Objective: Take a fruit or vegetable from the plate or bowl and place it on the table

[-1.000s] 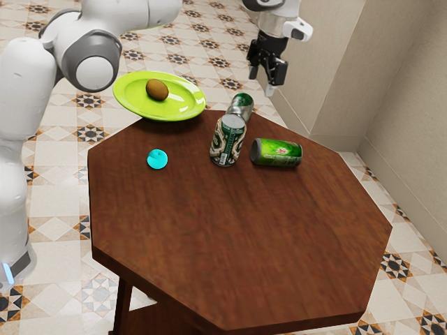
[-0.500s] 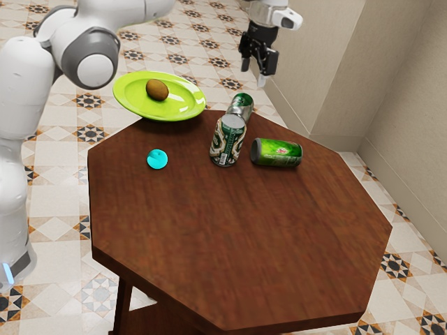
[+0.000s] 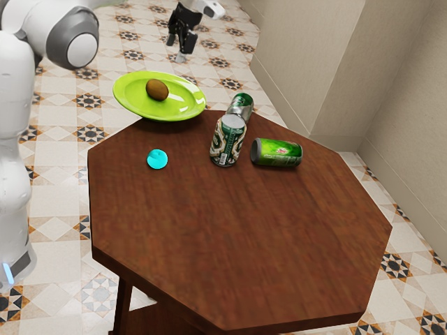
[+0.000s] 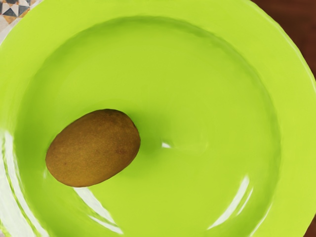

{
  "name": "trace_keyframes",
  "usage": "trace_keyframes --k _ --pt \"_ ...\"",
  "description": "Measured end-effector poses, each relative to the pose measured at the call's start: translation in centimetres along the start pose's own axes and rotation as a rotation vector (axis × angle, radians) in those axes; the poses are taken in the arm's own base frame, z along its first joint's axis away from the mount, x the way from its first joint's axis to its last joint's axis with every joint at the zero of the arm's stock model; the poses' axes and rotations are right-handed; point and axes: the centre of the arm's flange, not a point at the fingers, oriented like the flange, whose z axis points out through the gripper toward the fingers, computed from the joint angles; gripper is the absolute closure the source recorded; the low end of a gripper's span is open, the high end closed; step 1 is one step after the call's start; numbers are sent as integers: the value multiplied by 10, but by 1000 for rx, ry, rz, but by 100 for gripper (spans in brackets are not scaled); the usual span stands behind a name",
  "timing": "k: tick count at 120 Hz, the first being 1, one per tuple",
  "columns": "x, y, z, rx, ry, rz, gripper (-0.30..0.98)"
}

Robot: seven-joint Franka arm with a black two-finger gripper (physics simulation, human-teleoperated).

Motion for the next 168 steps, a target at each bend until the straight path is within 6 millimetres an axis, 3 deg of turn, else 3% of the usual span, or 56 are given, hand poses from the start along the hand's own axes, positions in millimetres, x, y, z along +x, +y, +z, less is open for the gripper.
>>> trace_keyframes --k 19,43,68,120,168 --pt "13 -33 28 79 43 170 0" --pt "25 -42 25 166 105 320 0" --pt "8 -66 34 125 113 399 0" --pt "14 -56 76 -50 29 636 0" --pt "5 -66 108 -161 -23 737 0"
